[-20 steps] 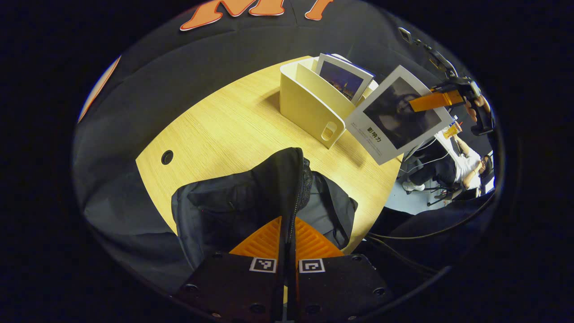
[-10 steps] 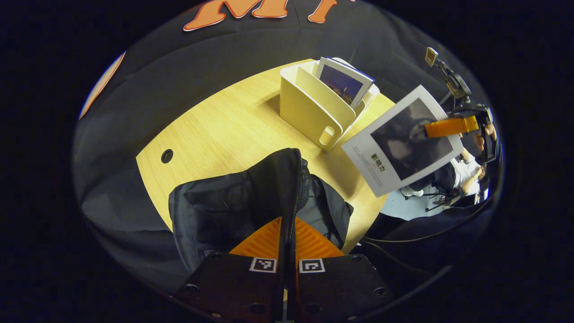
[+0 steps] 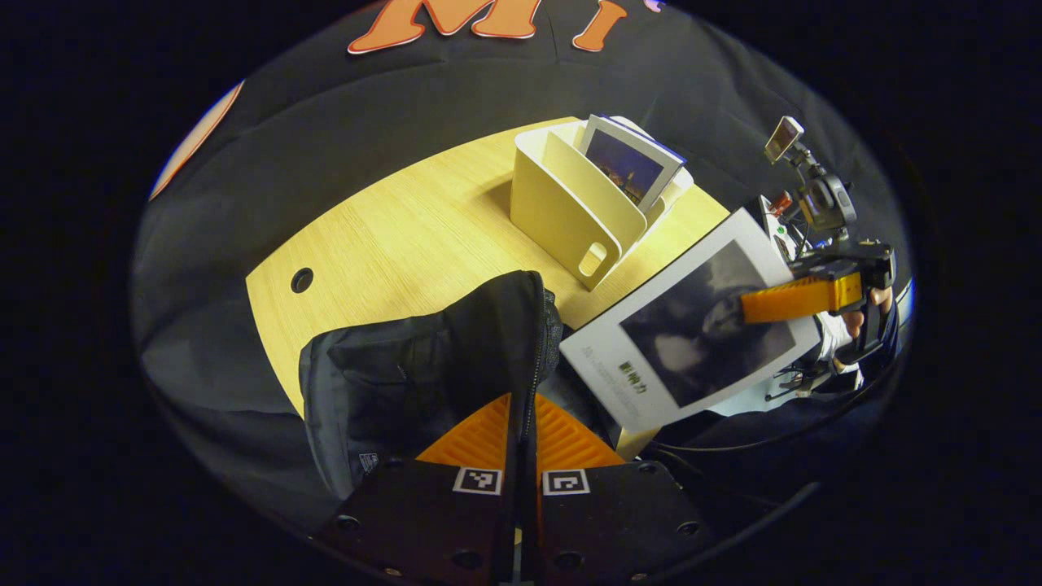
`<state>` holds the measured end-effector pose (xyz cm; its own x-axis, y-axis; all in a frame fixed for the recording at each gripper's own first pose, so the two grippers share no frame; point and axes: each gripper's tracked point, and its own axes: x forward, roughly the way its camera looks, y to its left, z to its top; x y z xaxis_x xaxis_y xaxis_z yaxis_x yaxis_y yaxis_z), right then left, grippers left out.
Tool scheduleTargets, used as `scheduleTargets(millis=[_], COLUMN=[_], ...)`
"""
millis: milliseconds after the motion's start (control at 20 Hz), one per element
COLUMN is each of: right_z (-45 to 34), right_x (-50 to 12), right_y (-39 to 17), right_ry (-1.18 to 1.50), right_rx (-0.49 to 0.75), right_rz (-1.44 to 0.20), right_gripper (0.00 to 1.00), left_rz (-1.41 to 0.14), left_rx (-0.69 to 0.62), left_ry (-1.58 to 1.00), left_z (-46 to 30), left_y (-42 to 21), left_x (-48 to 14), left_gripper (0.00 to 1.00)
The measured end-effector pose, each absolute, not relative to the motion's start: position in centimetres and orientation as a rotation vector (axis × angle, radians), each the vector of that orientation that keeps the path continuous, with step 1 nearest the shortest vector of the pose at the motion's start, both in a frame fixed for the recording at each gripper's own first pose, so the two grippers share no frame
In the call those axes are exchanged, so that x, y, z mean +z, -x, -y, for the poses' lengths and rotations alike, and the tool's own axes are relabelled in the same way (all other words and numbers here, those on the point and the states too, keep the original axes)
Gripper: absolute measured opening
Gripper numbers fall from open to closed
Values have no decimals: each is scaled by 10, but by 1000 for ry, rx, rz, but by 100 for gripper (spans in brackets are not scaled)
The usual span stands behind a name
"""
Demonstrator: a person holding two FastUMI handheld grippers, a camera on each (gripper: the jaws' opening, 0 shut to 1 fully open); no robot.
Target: Open the schoolbag, grab two books from the bookshelf and put them into the schoolbag.
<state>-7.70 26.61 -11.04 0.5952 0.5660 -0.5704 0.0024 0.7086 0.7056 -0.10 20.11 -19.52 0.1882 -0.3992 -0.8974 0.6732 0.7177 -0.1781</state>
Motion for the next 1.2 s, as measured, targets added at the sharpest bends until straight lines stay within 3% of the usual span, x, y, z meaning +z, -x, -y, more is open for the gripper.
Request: scheduleTargets(millis=[600,1200], right_z=[-319,-354], right_x=[-121,-152], right_y=[38,5], right_ry=[-929,-1044], right_rx=[433,406], right_rz=[-786,-737], right_gripper=[36,36], left_rz=[-1109,-1069], left_rx=[-730,-736], left_ry=[-187,-100], left_z=[-202,-184], left_y=[2,-2], left_x=[-186,-180], left_gripper=[4,4])
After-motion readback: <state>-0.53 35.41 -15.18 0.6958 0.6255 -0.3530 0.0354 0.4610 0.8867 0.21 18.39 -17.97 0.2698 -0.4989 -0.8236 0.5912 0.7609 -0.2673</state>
